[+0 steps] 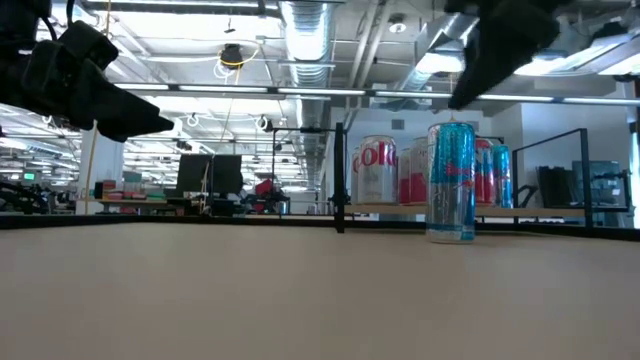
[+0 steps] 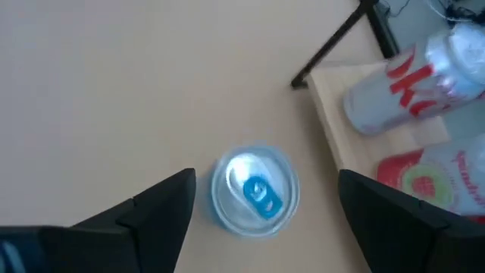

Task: Place canned beverage on shelf
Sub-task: Put the blue soda can on the shelf

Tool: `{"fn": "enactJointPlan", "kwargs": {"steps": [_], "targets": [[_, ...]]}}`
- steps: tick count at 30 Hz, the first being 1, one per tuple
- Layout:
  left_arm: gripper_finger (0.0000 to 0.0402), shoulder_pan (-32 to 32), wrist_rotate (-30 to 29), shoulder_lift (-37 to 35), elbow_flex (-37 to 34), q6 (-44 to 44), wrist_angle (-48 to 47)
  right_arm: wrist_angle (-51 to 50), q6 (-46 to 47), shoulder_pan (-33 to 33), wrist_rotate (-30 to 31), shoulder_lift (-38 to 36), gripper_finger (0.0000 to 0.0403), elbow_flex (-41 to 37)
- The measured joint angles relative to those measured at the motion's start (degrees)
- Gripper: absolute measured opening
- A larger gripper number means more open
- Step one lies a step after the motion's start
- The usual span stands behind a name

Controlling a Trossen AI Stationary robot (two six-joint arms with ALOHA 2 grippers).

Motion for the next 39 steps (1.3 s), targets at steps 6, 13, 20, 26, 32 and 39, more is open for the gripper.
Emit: {"fn": "enactJointPlan", "kwargs": {"steps": [6,13,20,26,32,39], "targets": [[0.0283,0.00,0.02,0.00,0.00,0.00,-0.02,5.42,-0.69,-1.82,-2.00,-2.68,0.0345,-5.48],[0.0283,0.00,0.03,0.00,0.00,0.00,-0.04,10.23,-1.51,-6.18,-8.83,-6.83,0.0344,-10.12],[0.0283,0.00,0.04,0.00,0.01,0.00,-0.06,18.65,-4.94,-11.34,-18.59,-9.38,0.0344,-14.39],[0.0283,0.00,0.04,0.00,0.02,0.00,-0.07,18.40,-7.34,-12.35,-19.29,-9.35,0.0344,-14.67],[0.0283,0.00,0.04,0.00,0.02,0.00,-0.07,18.97,-7.67,-12.35,-19.47,-11.51,0.0344,-14.73],[0.0283,0.00,0.04,0.02,0.02,0.00,-0.08,19.17,-4.73,-11.02,-19.93,-14.98,0.0344,-14.72]]}}
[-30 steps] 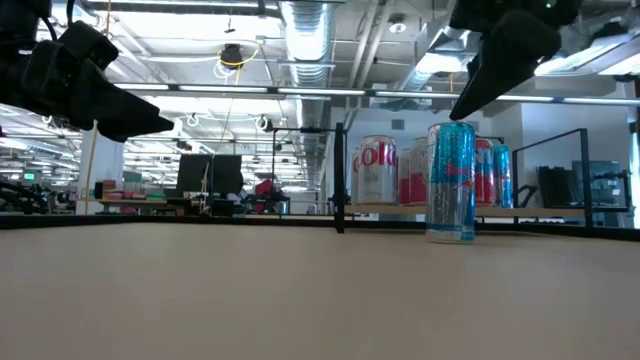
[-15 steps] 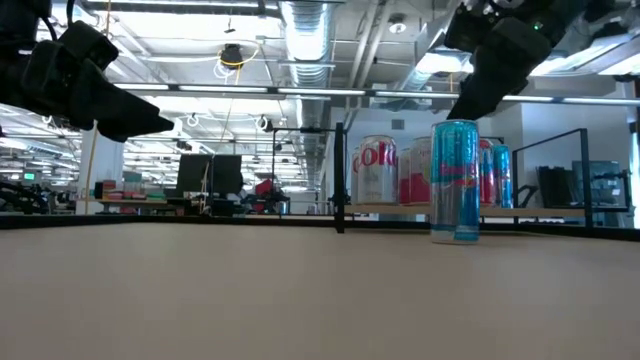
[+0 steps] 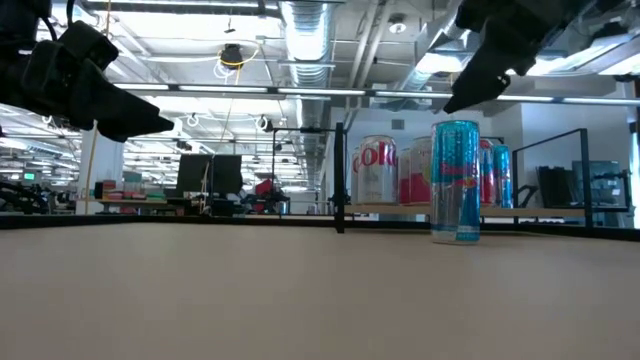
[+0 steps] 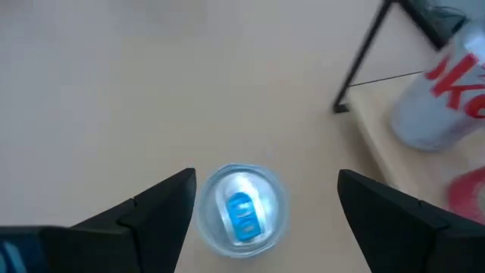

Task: Place canned beverage on shelf
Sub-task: Put the blue soda can on the shelf

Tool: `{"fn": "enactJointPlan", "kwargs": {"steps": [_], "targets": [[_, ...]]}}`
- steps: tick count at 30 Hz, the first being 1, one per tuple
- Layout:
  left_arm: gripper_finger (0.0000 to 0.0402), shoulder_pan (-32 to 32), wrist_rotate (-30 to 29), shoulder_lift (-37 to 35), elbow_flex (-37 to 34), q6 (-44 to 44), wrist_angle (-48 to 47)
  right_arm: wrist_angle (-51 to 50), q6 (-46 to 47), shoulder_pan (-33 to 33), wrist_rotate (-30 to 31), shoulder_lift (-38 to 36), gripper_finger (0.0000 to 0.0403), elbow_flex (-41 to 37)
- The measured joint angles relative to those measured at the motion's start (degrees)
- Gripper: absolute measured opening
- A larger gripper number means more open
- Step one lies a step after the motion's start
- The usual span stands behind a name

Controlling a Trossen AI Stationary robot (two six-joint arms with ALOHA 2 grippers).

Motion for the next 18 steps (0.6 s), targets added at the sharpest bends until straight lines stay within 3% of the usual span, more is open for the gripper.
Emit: {"fn": "enactJointPlan", "kwargs": {"steps": [7,13,18], "targets": [[0.0283,0.00,0.00,0.00,0.00,0.00,0.01,-0.75,0.33,3.08,-1.06,2.37,0.0344,0.01],[0.0283,0.00,0.00,0.00,0.00,0.00,0.01,-0.65,0.45,3.25,3.62,5.63,0.0344,0.01],[0.0283,0.00,0.00,0.00,0.00,0.00,-0.01,-0.60,0.76,3.25,3.66,6.88,0.0344,0.05]]}}
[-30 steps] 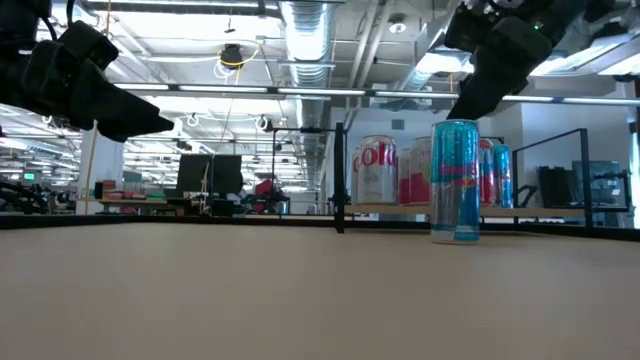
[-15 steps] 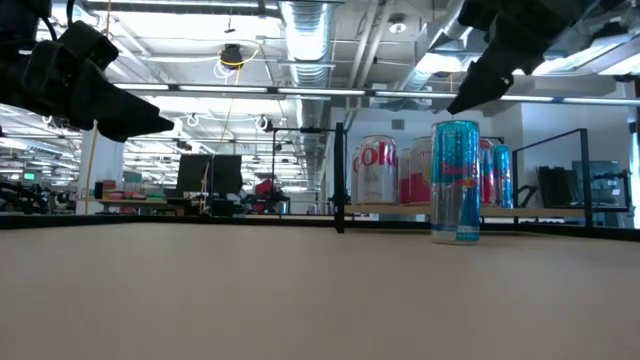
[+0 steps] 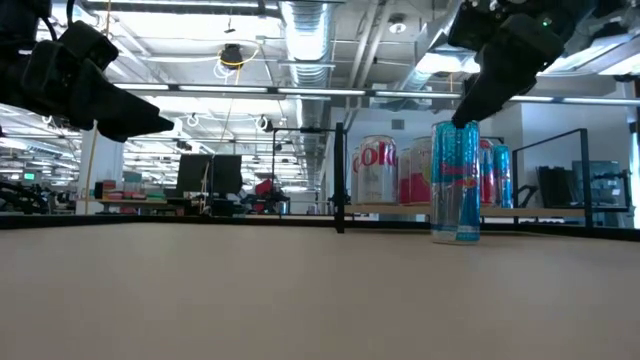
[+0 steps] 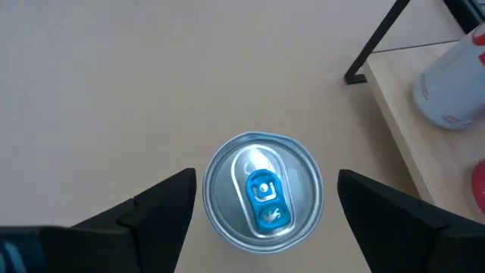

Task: Place canned beverage on shelf
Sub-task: Put the blue soda can on the shelf

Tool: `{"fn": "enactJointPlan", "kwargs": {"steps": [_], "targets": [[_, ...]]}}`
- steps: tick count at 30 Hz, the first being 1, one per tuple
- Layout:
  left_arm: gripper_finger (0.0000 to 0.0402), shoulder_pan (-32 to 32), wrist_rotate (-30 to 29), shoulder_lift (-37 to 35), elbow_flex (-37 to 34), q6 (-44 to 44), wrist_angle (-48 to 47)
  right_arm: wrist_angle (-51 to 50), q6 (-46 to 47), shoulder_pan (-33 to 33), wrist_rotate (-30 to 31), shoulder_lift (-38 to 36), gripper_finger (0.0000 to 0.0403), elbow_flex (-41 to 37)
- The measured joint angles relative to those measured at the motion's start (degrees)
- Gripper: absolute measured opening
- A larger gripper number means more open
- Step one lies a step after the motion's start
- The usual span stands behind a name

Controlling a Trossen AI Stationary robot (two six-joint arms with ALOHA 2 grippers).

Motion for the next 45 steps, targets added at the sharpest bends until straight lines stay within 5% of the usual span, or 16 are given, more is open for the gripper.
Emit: {"fn": "enactJointPlan", "kwargs": {"steps": [17,37,45], "targets": [[0.0284,-0.01,0.00,0.00,0.00,0.00,0.01,-0.88,1.63,0.00,0.00,0.00,0.0342,0.02],[0.0284,-0.01,-0.02,0.00,0.00,0.00,0.01,0.88,1.02,0.00,0.41,2.02,0.0260,0.24],[0.0284,-0.02,-0.02,0.00,0.00,0.00,0.00,-9.13,1.00,0.00,0.06,-1.96,0.0258,4.87]]}}
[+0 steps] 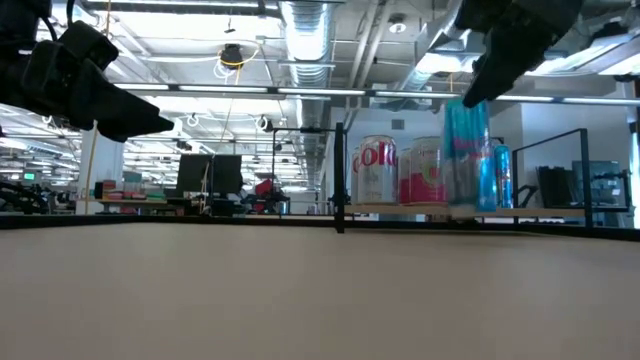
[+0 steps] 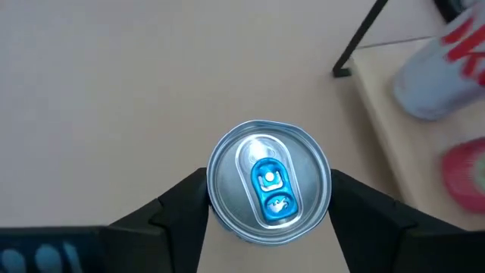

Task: Place canned beverage on shelf
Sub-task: Put the blue soda can on the shelf

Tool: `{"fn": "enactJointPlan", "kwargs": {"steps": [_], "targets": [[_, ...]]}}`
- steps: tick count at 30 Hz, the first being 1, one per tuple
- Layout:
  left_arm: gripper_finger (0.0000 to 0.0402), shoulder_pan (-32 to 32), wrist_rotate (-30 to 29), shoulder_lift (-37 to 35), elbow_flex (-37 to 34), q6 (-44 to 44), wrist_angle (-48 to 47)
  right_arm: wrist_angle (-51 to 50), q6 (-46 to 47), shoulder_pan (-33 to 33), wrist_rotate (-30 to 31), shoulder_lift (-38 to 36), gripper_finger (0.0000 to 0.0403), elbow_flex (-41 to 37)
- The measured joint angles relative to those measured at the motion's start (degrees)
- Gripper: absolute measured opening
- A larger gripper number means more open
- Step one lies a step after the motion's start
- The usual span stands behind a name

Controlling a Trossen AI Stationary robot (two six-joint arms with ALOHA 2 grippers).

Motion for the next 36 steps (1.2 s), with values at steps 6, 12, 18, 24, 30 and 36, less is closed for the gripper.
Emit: {"fn": "enactJointPlan", "kwargs": {"steps": [6,12,18,24,30,36], "targets": [[0.0284,0.00,0.02,0.00,0.00,0.00,0.00,-12.42,0.52,0.00,1.53,-6.10,0.0258,5.13],[0.0284,0.00,0.00,0.00,0.00,0.00,0.00,-24.51,0.90,-0.29,6.68,-16.39,0.0258,6.65],[0.0284,0.00,0.00,0.00,0.00,0.00,0.00,-31.95,1.87,-4.52,12.53,-26.56,0.0258,6.65],[0.0284,0.00,0.02,0.00,0.00,0.00,0.02,-30.82,-2.30,-11.32,14.19,-31.65,0.0258,6.65],[0.0284,0.00,0.00,-0.02,0.00,0.02,0.00,-30.36,-6.98,-18.18,12.93,-31.84,0.0258,3.55],[0.0284,0.01,0.01,0.00,0.00,0.00,0.00,-25.89,-11.31,-25.87,9.50,-31.80,0.0258,0.02]]}}
